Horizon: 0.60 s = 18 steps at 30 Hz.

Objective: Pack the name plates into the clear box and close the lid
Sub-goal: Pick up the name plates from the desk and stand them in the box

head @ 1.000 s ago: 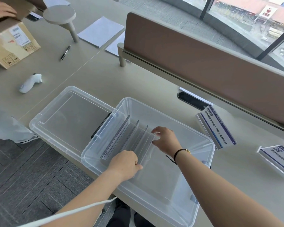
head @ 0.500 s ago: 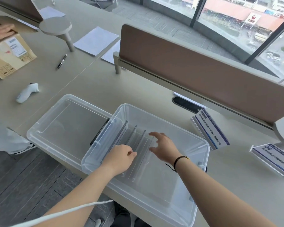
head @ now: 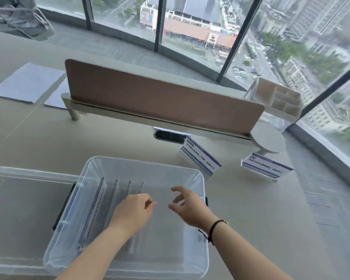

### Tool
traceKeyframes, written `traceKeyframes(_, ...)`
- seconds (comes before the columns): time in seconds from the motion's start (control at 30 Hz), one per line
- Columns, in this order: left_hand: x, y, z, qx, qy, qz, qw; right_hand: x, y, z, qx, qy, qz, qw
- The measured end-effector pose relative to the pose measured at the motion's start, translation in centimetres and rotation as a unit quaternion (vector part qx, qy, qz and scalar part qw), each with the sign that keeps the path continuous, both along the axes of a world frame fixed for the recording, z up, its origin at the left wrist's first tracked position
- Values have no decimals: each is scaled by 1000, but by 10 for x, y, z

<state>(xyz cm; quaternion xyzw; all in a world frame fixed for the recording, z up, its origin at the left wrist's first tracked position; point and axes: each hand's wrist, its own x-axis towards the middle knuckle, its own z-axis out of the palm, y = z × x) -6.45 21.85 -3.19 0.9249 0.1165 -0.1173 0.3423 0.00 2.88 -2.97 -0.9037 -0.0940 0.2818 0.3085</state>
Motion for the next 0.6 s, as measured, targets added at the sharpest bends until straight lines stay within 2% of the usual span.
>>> traceKeyframes(0.23,38,-40,23,16,-58,-83,995,-11,-37,19,19,-35,-97,994)
traceKeyframes(0.6,130,-40,47,50,-95,-125,986,16,-84,27,52,-91,-217,971)
